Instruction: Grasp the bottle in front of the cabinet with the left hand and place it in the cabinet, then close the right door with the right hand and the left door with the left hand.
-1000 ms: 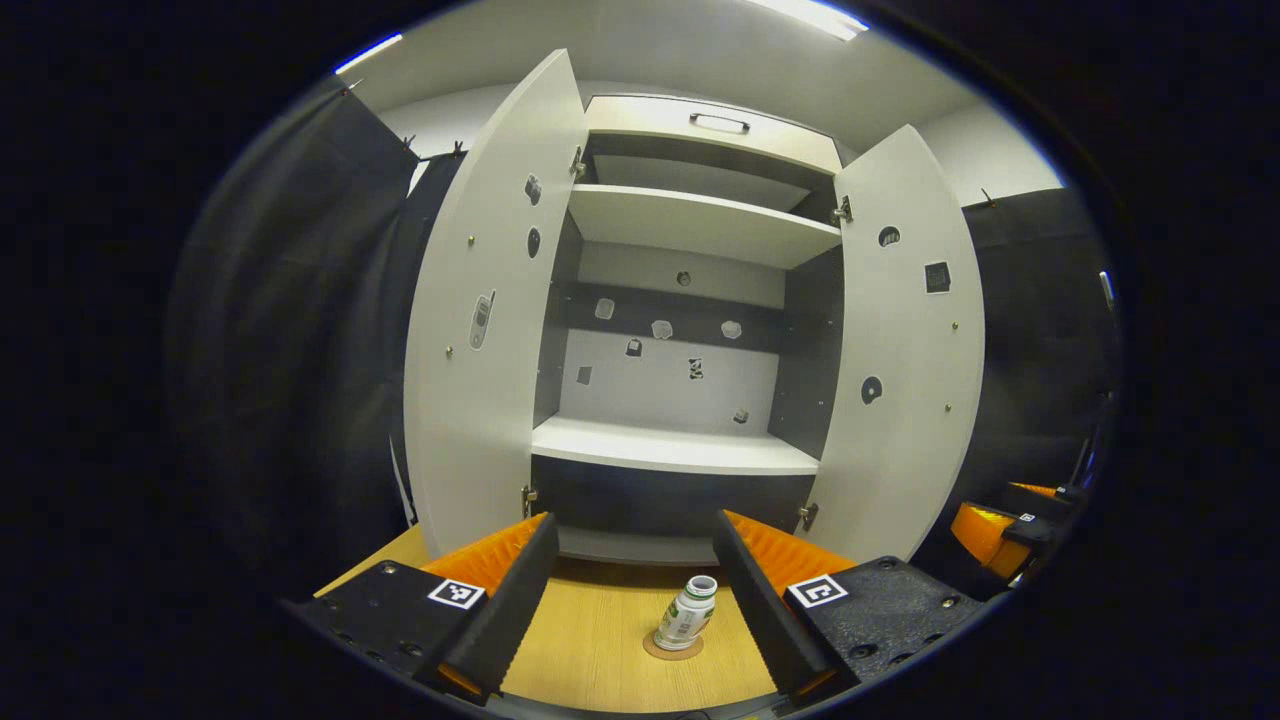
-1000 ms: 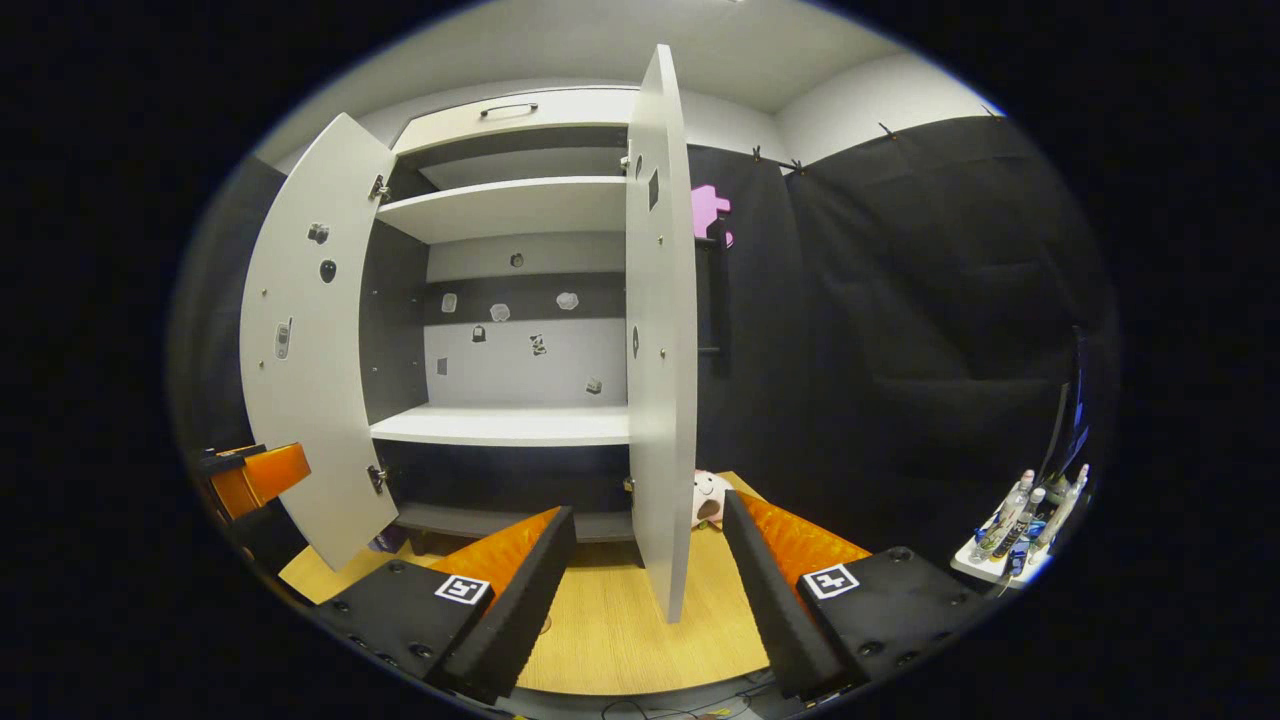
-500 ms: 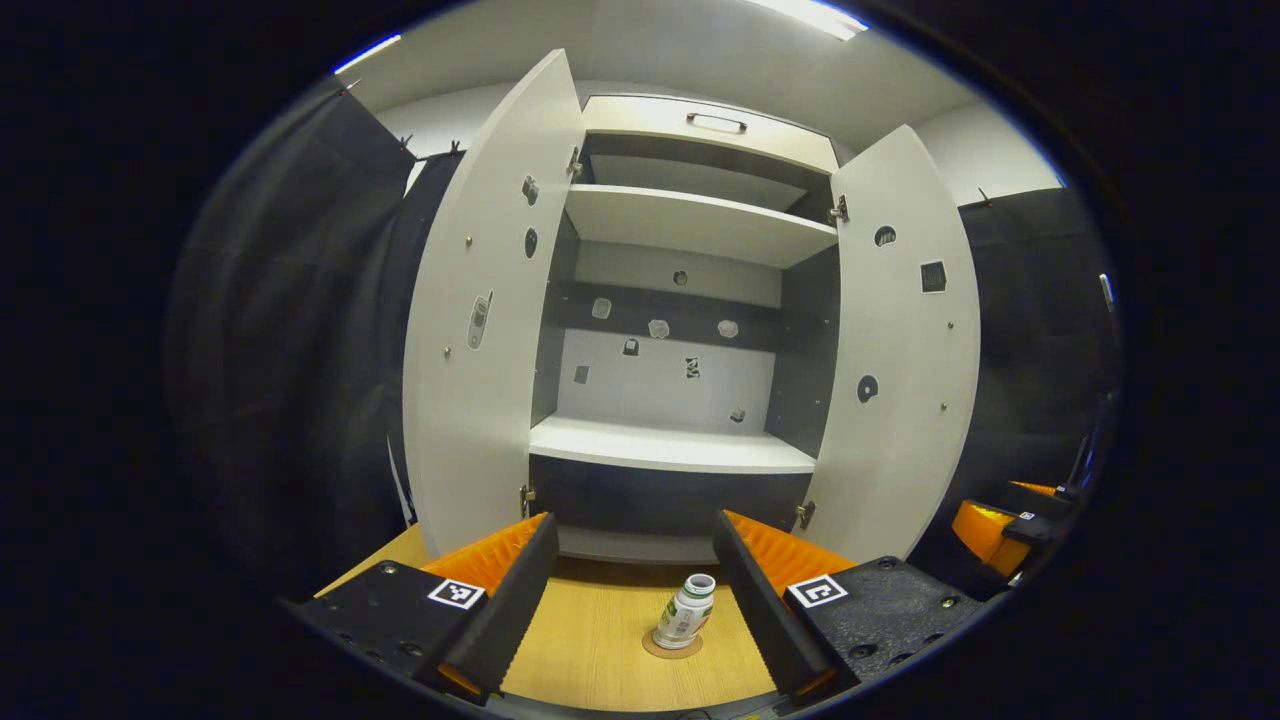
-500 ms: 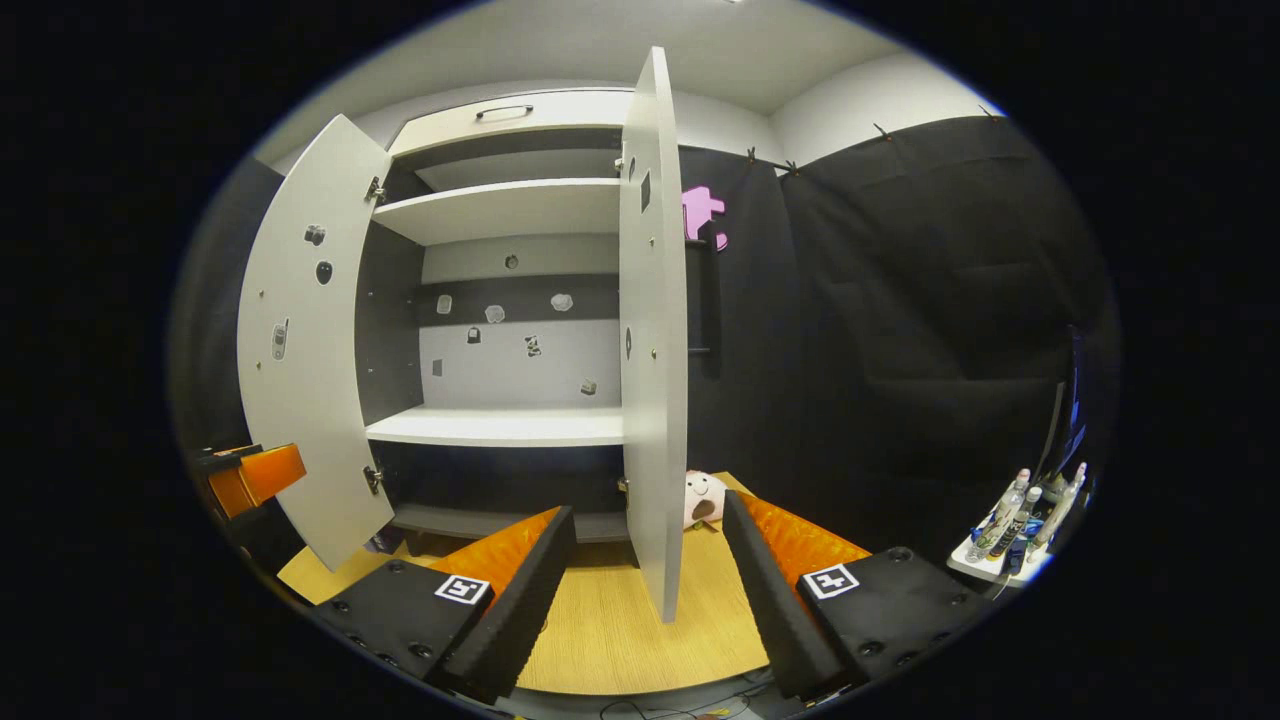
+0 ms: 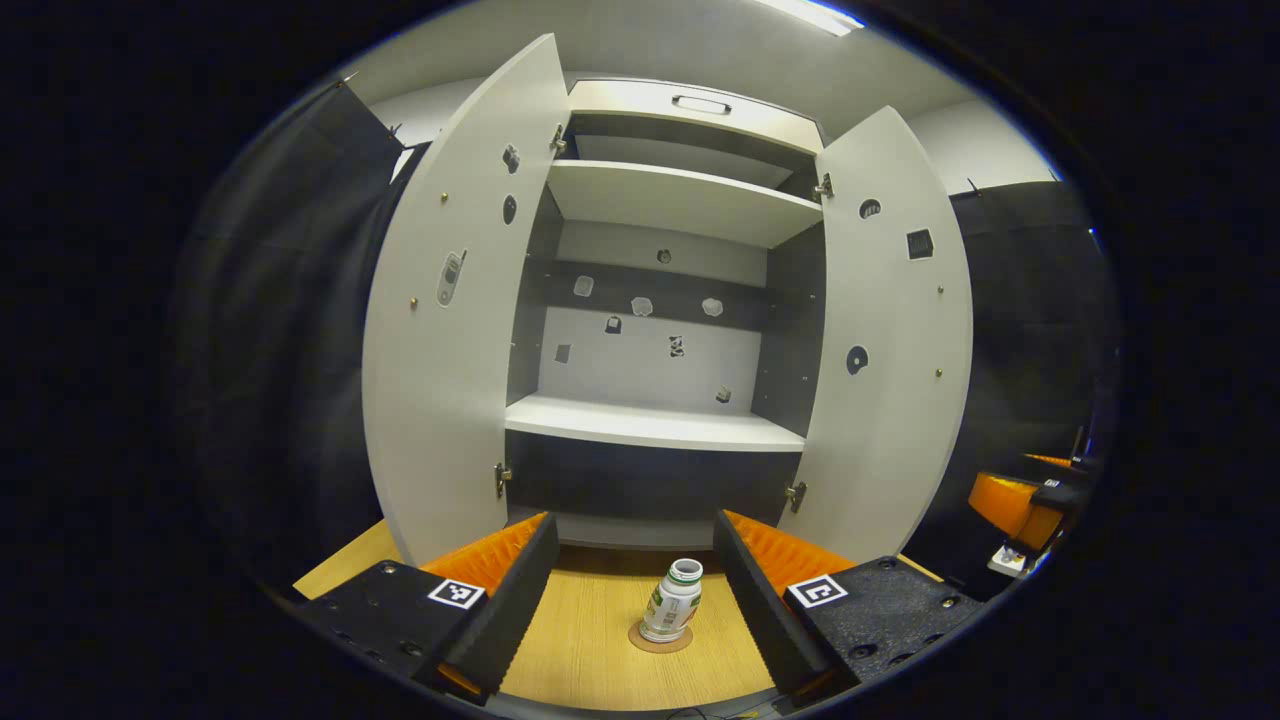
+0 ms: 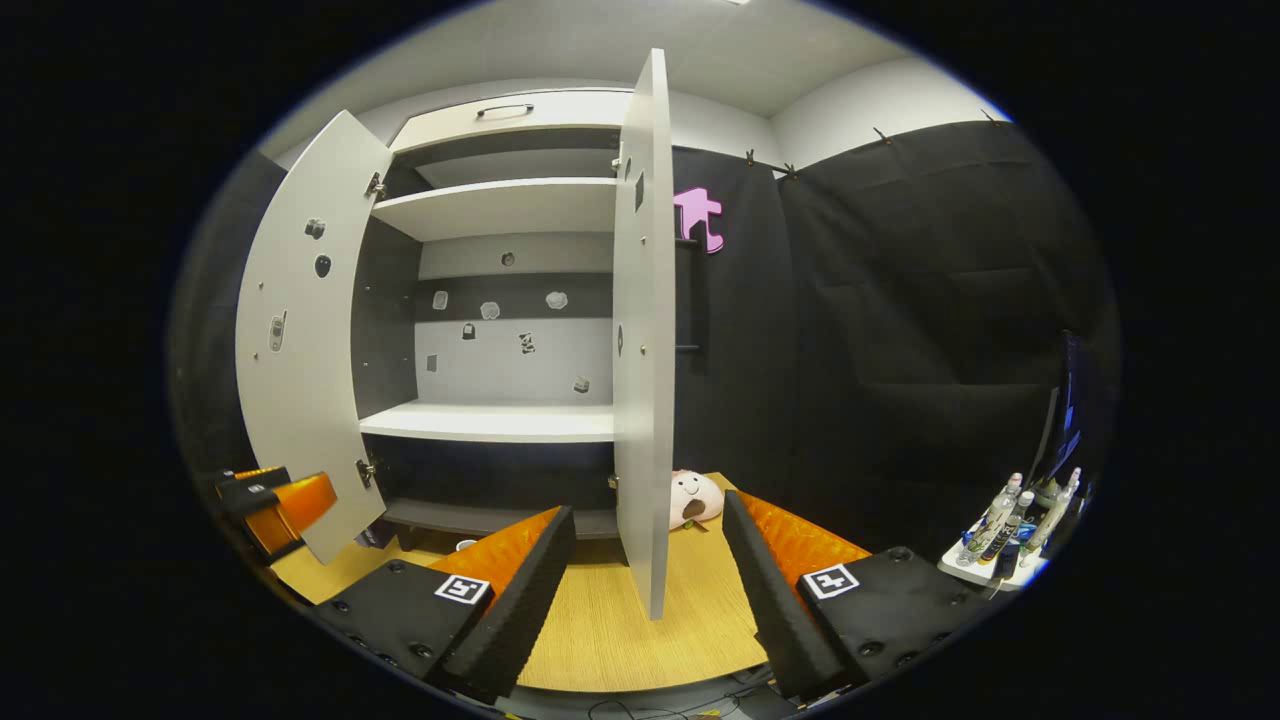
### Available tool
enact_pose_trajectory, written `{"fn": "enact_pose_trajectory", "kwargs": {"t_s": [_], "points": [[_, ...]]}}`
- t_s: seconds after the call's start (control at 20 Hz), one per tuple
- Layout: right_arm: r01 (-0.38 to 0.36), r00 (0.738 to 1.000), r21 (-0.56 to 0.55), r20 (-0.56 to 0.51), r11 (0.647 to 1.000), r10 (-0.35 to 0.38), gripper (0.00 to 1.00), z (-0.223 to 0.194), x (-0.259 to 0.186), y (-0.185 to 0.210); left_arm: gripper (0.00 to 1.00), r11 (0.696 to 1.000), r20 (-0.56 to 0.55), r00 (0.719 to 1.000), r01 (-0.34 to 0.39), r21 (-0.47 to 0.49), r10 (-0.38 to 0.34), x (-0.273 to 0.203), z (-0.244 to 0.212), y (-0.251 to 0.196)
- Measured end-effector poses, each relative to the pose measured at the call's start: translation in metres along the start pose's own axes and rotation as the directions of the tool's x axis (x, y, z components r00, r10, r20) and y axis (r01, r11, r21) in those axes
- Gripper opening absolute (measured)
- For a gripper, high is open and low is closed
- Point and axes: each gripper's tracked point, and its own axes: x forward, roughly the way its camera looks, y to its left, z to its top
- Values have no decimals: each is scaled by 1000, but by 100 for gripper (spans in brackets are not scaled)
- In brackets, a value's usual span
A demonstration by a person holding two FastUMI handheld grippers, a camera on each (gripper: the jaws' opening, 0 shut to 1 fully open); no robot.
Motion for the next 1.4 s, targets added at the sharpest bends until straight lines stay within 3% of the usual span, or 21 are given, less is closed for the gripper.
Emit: {"fn": "enact_pose_trajectory", "kwargs": {"t_s": [0.5,0.95,1.2,1.4], "points": [[58,998,-1,0,998,-58,98,4,-2,-27,95,994,-67,992,106,12,-105,62,-89,-45],[107,994,-11,-13,994,-107,98,7,0,-49,95,997,-191,980,71,28,-64,122,-185,-42],[132,991,-25,-21,991,-133,98,6,1,-61,96,996,-244,969,56,66,-39,143,-222,-40],[151,988,-44,-30,988,-152,98,4,3,-68,91,998,-285,957,63,30,-52,149,-237,-46]]}}
